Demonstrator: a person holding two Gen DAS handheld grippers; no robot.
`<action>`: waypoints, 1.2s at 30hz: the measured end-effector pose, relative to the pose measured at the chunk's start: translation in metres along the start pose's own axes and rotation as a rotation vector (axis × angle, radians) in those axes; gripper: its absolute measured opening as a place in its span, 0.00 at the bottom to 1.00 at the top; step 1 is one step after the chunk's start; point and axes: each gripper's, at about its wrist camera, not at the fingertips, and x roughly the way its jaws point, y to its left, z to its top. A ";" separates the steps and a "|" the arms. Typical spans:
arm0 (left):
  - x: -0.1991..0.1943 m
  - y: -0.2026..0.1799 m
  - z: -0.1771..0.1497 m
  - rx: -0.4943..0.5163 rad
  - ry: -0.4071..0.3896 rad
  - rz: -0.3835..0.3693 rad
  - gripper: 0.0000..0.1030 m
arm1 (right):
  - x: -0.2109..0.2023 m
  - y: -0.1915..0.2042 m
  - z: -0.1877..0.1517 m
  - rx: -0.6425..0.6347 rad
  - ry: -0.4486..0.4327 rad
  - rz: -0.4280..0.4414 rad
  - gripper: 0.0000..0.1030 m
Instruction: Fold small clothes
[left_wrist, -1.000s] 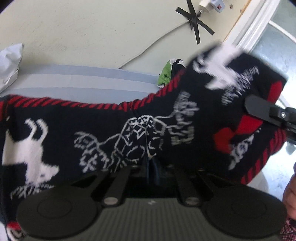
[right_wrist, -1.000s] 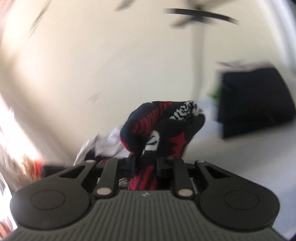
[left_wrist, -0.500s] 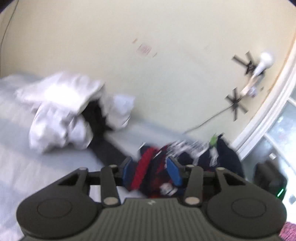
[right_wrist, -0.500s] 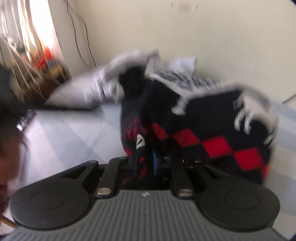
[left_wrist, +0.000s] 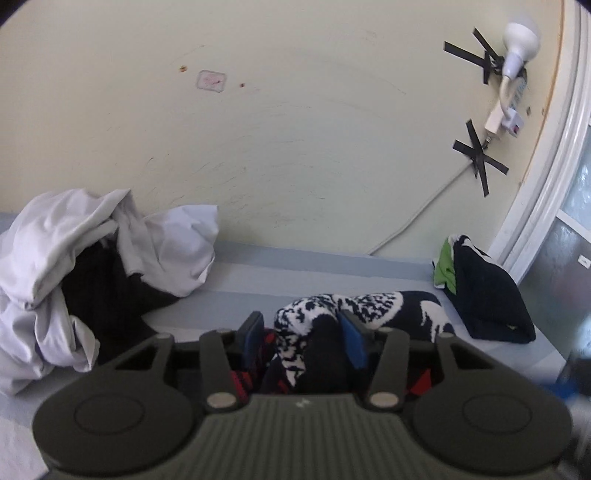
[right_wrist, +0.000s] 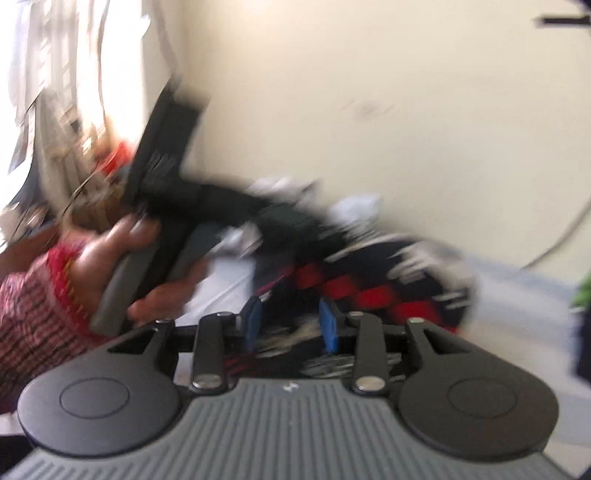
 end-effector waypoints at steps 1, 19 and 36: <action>0.001 0.000 -0.002 -0.002 -0.003 0.007 0.48 | -0.005 -0.009 0.004 0.012 -0.024 -0.046 0.36; -0.024 0.026 -0.009 -0.113 0.014 0.036 0.91 | 0.014 -0.061 -0.032 0.252 -0.035 -0.064 0.66; -0.014 0.023 -0.061 -0.251 0.208 -0.101 0.82 | 0.044 -0.124 -0.057 0.642 0.084 0.089 0.68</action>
